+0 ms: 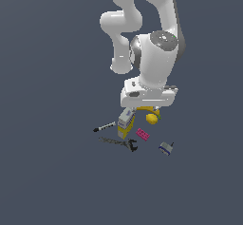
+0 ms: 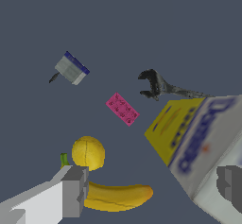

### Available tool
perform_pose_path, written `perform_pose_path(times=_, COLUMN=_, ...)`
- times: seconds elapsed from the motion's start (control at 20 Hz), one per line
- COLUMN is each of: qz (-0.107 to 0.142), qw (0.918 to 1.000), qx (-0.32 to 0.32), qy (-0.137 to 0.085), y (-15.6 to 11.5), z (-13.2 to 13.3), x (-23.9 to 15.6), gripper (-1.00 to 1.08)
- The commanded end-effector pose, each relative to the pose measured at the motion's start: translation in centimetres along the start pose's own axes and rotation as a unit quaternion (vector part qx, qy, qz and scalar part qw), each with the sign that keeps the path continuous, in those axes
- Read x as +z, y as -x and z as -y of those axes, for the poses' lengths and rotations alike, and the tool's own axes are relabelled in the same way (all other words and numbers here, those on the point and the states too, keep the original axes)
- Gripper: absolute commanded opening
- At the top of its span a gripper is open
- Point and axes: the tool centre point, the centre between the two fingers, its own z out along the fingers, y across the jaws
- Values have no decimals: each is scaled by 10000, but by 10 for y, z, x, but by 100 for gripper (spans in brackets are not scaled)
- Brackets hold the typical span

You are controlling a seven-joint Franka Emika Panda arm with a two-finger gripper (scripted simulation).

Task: Pick up a designated object from a clutter of objects.

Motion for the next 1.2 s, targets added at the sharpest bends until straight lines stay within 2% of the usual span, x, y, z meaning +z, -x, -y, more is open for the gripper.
perform_pose_path(times=0.0, qz=131, qw=9999, qx=-3, qy=-12, y=15, z=19, x=37, gripper=100)
perform_pose_path(times=0.25, qz=75, qw=10000, qx=6, qy=-63, y=27, z=48, x=70, gripper=100)
perform_pose_path(times=0.55, qz=38, qw=9999, qx=15, qy=-118, y=39, z=69, x=95, gripper=100)
perform_pose_path(times=1.15, qz=21, qw=9999, qx=8, qy=-144, y=44, z=79, x=107, gripper=100)
